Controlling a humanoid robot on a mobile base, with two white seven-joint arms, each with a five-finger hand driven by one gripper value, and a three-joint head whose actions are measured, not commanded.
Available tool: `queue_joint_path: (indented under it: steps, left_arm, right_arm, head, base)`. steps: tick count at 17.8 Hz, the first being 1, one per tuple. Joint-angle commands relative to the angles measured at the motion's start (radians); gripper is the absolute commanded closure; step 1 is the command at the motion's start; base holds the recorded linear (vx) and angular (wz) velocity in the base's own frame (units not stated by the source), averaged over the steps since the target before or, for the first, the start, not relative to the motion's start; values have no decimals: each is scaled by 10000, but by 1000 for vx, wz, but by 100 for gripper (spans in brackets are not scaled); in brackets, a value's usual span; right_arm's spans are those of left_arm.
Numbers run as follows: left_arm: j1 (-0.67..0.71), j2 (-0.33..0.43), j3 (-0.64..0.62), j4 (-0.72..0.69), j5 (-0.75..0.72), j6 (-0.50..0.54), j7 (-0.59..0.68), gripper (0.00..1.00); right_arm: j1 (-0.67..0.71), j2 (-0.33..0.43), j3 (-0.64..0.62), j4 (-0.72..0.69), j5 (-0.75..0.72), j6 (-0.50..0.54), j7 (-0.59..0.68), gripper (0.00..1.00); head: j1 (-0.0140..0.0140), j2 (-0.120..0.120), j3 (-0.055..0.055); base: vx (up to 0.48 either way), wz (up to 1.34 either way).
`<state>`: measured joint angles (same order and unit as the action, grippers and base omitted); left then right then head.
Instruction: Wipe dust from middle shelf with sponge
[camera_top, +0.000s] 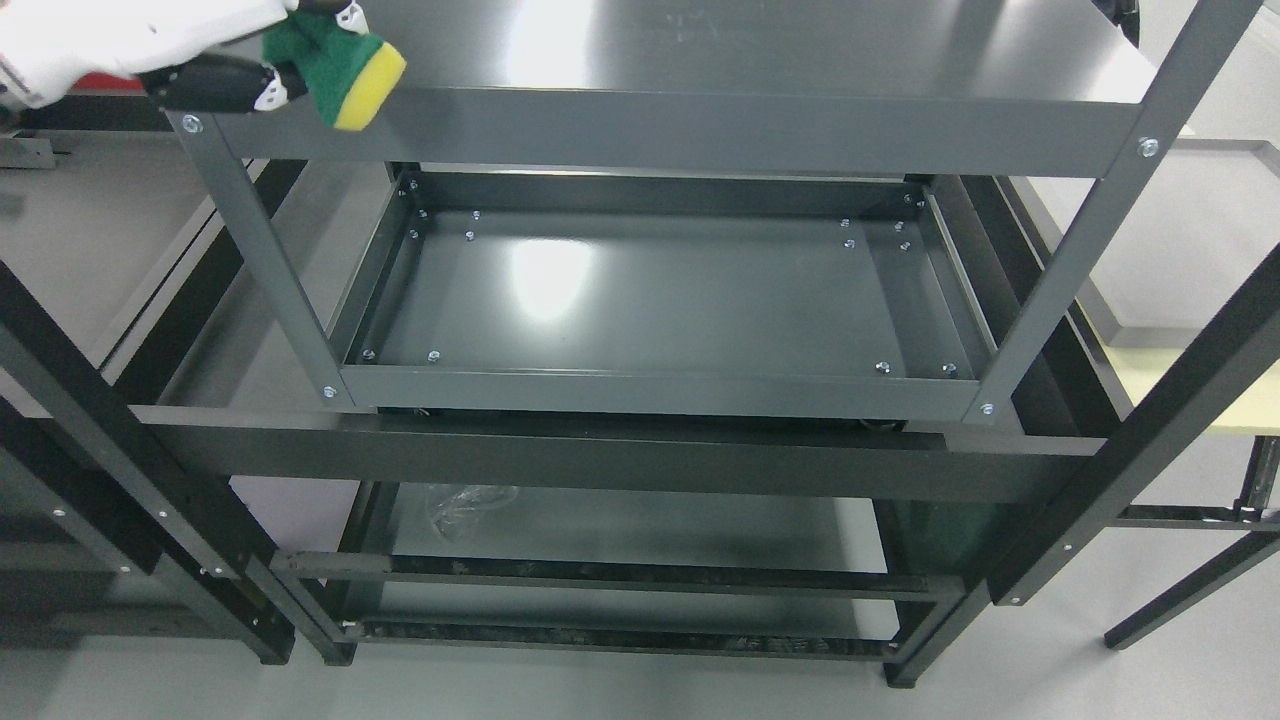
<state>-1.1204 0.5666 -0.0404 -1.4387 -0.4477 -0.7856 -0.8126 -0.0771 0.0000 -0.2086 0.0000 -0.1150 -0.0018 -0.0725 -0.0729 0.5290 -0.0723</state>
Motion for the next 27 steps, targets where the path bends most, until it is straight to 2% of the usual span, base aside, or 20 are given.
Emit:
queue_joint_path:
  steps: [1,3,4,5,7,8,13,15,19,22,27]
  left_arm:
    - [-531,-3202,-974,75,-2098,2,-4,98]
    - [-531,-5059,-1481,105,-3218,2,-4,98]
    - [-531,-5492,-1741,242,-3831,2,11,98]
    - [-576,-5492,-2169,395,-4323,2,133,99]
    - [-806,-5492,-3929,458,-4420,2,713,100]
    - [-852,-5492,-4287,397,-4420,2,945,100]
    - [-1694,-5492,-4840,397,-4588,2,2017,100]
    - [-2337,-5492,-5347,397,-4634,2,2861,100]
    - [-3904,-5492,-6037,717,-4635,2,3661,100]
    - [-3905,-5492,-6985,857,-4650,2,3800,100]
    - [-3875,-5492,-7267,1607,-4695,2,3800,99]
  right_arm:
    - [4,-175,0,-174,0,723,4,0]
    - [4,-175,0,-174,0,723,4,0]
    - [4,-175,0,-174,0,723,4,0]
    - [4,-175,0,-174,0,723,4,0]
    - [4,-175,0,-174,0,723,4,0]
    - [4,-175,0,-174,0,723,-11,0]
    - [-12,-175,0,-174,0,723,4,0]
    - [4,-175,0,-174,0,723,4,0]
    - [4,-175,0,-174,0,723,4,0]
    - [4,-175,0,-174,0,724,4,0]
    - [-12,-175,0,-174,0,723,4,0]
  head:
    - [0,0,0]
    - [0,0,0]
    - [0,0,0]
    - [0,0,0]
    - [0,0,0]
    - [0,0,0]
    - [0,4,0]
    - [0,8,0]
    - [0,8,0]
    - [0,8,0]
    - [0,8,0]
  base:
    - [0,0]
    - [0,0]
    - [0,0]
    - [0,0]
    - [0,0]
    - [0,0]
    - [3,57]
    - [4,-61]
    - [-18,-15]
    - [-47,8]
    - [-49,0]
